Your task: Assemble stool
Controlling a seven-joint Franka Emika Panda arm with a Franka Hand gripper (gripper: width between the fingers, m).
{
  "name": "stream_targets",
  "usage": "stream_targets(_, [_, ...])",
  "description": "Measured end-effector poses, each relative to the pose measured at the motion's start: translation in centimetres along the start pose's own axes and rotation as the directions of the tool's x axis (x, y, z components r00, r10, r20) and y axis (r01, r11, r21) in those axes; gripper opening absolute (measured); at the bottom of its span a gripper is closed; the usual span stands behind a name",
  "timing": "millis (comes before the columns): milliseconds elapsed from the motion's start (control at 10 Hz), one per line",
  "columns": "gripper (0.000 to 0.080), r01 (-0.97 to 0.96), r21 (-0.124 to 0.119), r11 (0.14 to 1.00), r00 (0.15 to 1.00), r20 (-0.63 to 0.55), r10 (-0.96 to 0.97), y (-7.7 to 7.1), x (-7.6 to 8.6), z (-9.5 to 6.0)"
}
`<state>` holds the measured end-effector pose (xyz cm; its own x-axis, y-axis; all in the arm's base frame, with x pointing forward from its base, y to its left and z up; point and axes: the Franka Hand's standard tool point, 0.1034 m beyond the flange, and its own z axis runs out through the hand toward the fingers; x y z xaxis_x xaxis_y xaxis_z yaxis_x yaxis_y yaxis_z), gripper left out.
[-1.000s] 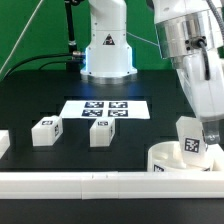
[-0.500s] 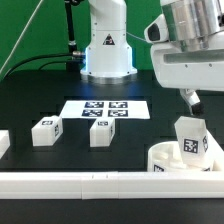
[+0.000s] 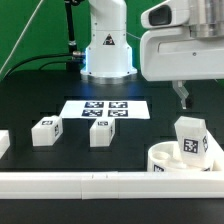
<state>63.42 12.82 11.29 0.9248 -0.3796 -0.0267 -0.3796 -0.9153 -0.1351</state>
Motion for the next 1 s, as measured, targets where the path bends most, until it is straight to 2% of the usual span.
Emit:
stream_targets(100, [0.0649,0.180,-0.028,0.983,0.984,0.000,-0.180,0.0,-0.3,0.3])
stream_targets(500, [0.0649,0.498,-0.037,0.867,0.867,0.003,-0.498,0.6,0.0,0.6])
stream_targets(600, [0.0649,0.677,-0.068,0.733,0.736,0.019,-0.677,0.9,0.2,0.7])
stream_targets(800, [0.0649,0.871,-0.093,0.482,0.488,0.059,-0.871,1.3,0.4,0.9])
stream_targets(900, [0.0649,0.914,-0.094,0.395,0.402,0.071,-0.913,1.4,0.4,1.2])
stream_targets(1000, [0.0649,0.917,-0.094,0.389,0.396,0.071,-0.916,1.4,0.5,1.1])
